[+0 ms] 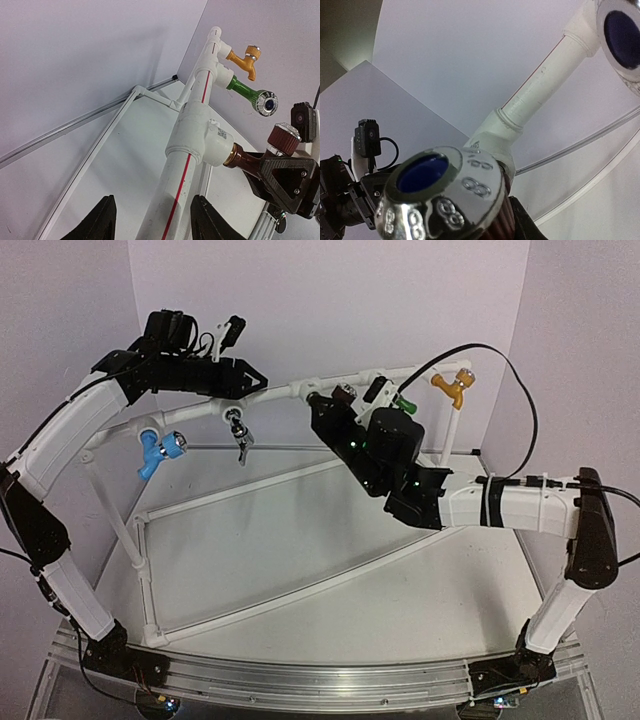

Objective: Install the water faucets

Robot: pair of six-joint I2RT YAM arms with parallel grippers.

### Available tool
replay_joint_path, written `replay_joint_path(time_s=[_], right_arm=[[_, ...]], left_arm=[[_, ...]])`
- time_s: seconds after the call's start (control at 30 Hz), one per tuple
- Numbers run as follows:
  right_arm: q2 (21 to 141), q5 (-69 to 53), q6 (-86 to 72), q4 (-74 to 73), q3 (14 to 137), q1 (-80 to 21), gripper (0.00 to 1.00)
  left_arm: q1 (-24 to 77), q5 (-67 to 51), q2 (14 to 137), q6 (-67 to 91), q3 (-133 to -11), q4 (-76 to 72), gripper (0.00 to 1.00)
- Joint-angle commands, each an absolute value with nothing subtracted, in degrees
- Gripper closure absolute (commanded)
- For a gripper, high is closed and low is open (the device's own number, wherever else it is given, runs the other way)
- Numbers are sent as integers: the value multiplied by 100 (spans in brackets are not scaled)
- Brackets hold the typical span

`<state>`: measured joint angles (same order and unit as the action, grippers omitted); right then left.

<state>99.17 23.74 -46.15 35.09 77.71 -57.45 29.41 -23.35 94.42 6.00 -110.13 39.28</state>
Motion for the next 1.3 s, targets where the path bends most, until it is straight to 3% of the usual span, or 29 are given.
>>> replay_joint_path(time_s=[0.0,0.1,0.2,0.53,0.7,0.8,0.9,1.0,1.1,1.27], right_arm=[[9908,1955,-5677,3587,8055,-5728,69],[9776,1840,-5050,3047,8087,-5749,36],[9606,1665,-4400,2493,8108,-5786,25],[9027,1997,-3304,2819,7593,-5883,27],[9024,2238,-2831,2806,7643,-5889,43],[9176,2385,-2477,2797,7761,-5904,60],[9371,2393,-2105,2653,8000,-5925,84],[9510,2531,-1467,2603,8131,-6027,98],[9630,2544,-391,2645,8215,-6186,100],[9973,2939,3013,3580,8022,-6793,100]], left_arm=[[3076,-2586,9419,817,-10618,5083,47],[3076,-2550,9431,809,-10598,5085,47],[3076,-2513,9434,788,-10569,5086,48],[3076,-2486,9537,774,-10634,5141,47],[3076,-2455,9519,766,-10611,5145,47],[3076,-2461,9533,765,-10615,5156,47],[3076,-2463,9536,756,-10625,5158,47],[3076,-2484,9532,764,-10619,5144,47],[3076,-2469,9523,755,-10575,5125,47],[3075,-2327,9489,738,-10495,5104,47]])
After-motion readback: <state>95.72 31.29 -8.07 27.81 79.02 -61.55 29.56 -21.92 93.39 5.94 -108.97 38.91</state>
